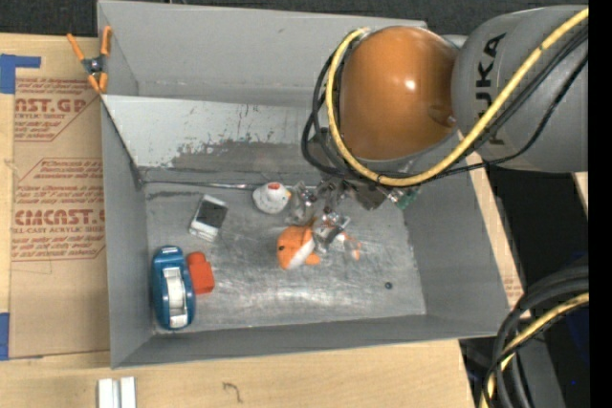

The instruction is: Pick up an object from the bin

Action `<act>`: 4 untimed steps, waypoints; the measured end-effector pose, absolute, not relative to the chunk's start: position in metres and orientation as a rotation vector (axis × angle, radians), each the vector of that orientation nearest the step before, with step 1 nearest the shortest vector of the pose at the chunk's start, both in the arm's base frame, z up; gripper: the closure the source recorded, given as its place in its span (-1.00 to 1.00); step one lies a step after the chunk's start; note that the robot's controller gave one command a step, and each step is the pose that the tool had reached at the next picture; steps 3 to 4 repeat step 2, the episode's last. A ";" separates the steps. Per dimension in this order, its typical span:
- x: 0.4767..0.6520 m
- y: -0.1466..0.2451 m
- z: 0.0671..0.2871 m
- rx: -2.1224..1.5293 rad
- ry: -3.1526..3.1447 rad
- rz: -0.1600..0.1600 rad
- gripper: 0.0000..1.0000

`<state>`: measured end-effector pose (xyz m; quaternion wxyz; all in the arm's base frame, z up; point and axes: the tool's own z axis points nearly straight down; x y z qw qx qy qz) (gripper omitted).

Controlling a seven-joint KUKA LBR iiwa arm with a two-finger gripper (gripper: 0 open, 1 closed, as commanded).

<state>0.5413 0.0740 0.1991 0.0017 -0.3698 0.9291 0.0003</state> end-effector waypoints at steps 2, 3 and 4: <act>0.530 0.069 0.235 -1.301 2.862 0.005 1.00; 0.530 0.069 0.235 -1.301 2.862 0.005 1.00; 0.530 0.069 0.235 -1.301 2.862 0.005 1.00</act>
Offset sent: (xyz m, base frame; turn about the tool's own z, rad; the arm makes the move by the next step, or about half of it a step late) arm -0.0240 -0.0134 0.0876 -0.2140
